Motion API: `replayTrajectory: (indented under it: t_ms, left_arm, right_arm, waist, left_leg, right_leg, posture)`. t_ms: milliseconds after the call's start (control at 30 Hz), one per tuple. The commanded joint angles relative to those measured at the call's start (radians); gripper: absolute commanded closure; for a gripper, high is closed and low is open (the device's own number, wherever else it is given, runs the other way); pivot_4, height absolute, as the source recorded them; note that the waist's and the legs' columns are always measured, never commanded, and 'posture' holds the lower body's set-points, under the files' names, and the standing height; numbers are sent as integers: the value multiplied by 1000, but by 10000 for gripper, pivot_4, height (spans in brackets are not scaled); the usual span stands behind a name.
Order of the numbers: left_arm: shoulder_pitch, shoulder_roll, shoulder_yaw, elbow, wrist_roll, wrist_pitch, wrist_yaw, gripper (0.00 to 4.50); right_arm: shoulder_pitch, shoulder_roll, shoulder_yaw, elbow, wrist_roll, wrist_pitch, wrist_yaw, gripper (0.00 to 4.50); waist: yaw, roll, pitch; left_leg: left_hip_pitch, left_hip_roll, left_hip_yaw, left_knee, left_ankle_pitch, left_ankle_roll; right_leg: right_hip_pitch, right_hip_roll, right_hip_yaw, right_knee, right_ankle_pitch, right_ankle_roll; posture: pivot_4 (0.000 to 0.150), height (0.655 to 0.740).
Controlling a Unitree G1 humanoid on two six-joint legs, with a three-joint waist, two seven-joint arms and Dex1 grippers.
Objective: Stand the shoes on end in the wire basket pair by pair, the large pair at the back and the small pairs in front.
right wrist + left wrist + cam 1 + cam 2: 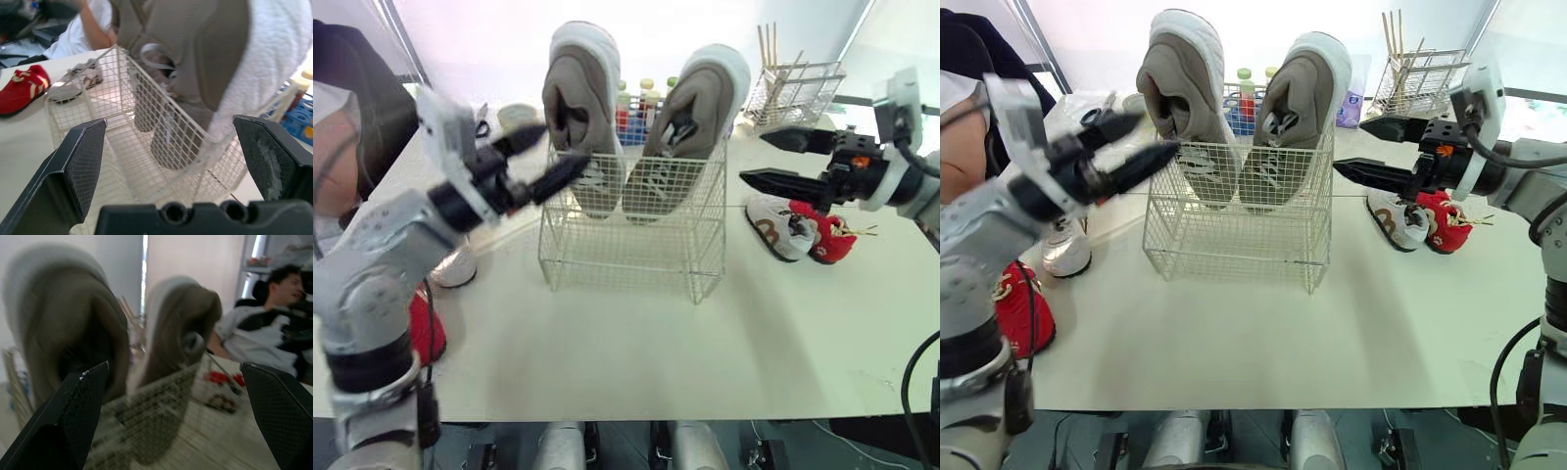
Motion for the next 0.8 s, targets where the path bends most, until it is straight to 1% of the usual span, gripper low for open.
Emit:
replayTrajectory:
  t_ms: [33,67,233,400,500,567,667,733,800]
  left_arm:
    - [18,29,-26,-64,-82,24,-31,467]
    - [19,30,-37,-67,-89,24,-29,467]
    - [27,25,-117,-69,-45,-10,-47,467]
    - [9,27,-165,-44,7,-37,-70,467]
    - [-8,23,-185,-20,41,-54,-83,467]
    - [-24,19,-190,5,42,-51,-90,467]
    - [-42,6,-191,37,5,-47,-137,467]
    - [-47,-7,-185,48,-27,-39,-156,467]
    - [-47,-15,-179,49,-84,-15,-168,467]
  right_arm:
    - [18,-3,-51,3,-17,-30,-2,0]
    - [22,-2,-52,5,-18,-32,-1,0]
    - [50,4,-81,3,-31,-37,-37,0]
    - [94,39,-120,-33,-74,-78,-129,0]
    - [115,53,-144,-56,-67,-76,-162,0]
    - [128,58,-157,-79,-61,-65,-190,0]
    - [151,135,-222,-123,16,-45,-266,0]
    - [150,231,-273,-137,10,-94,-383,0]
    - [202,264,-303,-144,-42,-130,-440,0]
  waist:
    - [3,0,0]
    - [4,0,0]
    - [1,0,0]
    - [-2,0,0]
    - [-1,0,0]
    - [-1,0,0]
    - [-1,0,0]
    - [-3,0,0]
    - [-2,1,0]
  left_leg:
    - [0,0,0,0,0,0]
    - [0,-1,0,0,0,0]
    - [1,-1,0,0,0,0]
    - [1,-1,0,0,0,0]
    - [1,-1,0,0,0,0]
    - [1,-1,0,0,0,0]
    - [1,-1,0,0,0,0]
    - [1,-1,0,0,0,0]
    - [2,-1,0,0,0,0]
  right_leg:
    - [1,0,0,0,0,0]
    - [1,0,0,-1,0,0]
    - [2,0,0,-1,0,0]
    - [2,1,0,-1,0,0]
    - [2,1,0,-1,0,0]
    - [2,1,0,-1,0,0]
    - [2,1,0,-1,0,0]
    - [3,1,0,-1,0,0]
    - [2,1,0,-1,0,0]
  posture:
    - [1500,7352]
    - [1500,7352]
    - [1500,7352]
    - [1500,7352]
    - [1500,7352]
    - [1500,7352]
    - [1500,7352]
    - [1500,7352]
    - [1500,7352]
